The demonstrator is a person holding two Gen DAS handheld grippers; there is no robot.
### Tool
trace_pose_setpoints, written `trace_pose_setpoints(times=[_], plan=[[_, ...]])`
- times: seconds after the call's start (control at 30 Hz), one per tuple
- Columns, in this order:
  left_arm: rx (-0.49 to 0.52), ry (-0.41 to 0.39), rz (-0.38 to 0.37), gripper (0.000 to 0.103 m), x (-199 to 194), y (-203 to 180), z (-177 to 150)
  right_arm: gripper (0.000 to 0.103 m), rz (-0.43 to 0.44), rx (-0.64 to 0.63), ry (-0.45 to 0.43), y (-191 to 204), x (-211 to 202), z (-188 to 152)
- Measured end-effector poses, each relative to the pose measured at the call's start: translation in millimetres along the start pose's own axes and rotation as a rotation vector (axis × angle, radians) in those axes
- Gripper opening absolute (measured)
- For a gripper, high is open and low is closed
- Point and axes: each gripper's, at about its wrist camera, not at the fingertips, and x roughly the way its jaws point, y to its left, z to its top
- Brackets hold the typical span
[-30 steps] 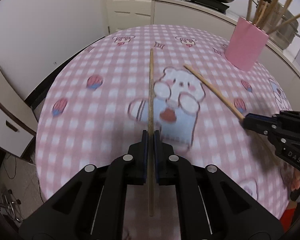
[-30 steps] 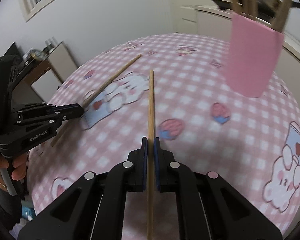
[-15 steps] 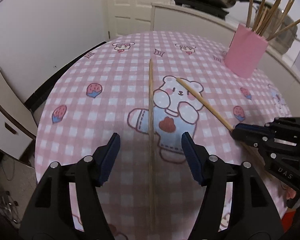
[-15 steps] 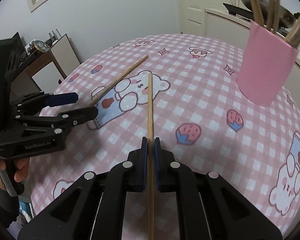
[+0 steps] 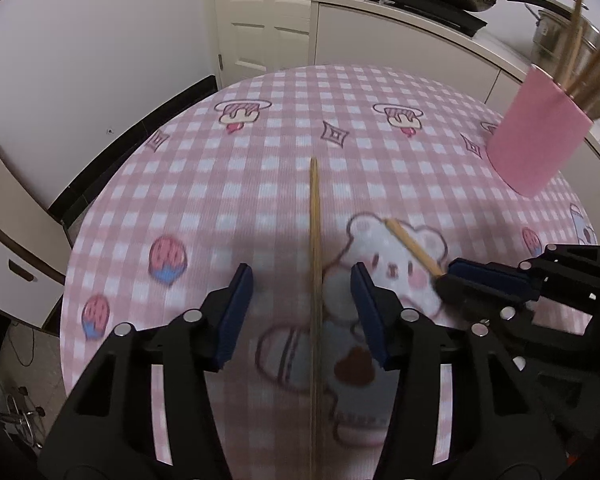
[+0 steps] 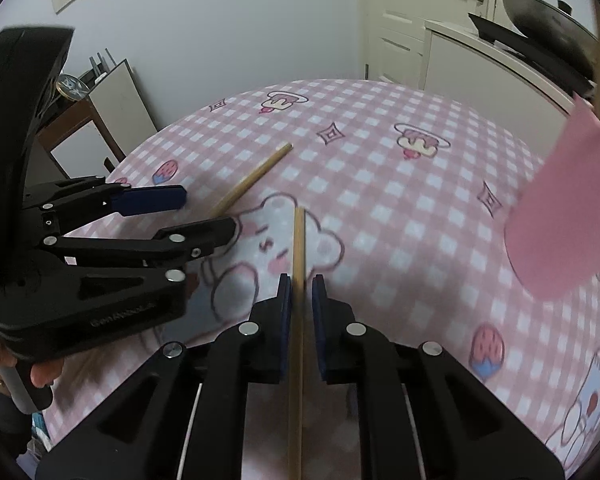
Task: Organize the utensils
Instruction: 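Lift the chopstick upright with both tools and carry it over the pink cup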
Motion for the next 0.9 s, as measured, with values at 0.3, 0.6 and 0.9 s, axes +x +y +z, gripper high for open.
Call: trace_pose_setpoints(times=[0.3,0.6,0.9], plan=[[0.017,0.018,0.003,0.042,17.9,-2.6,23.9,0.010,-0.016,-0.038,0.029,-0.1,14.7,18.8],[0.015,0.010,0.001,0.006,17.3,-5.6,29.6,0.005,-0.067,-0.075,0.026,6.6,16.3,21.1],[-0.013,-0.130,-0.046,0.006,-48.5,-7.5,37.9,0.005,-0.032,-0.031,-0.138,0.9,-53.4,25.2]])
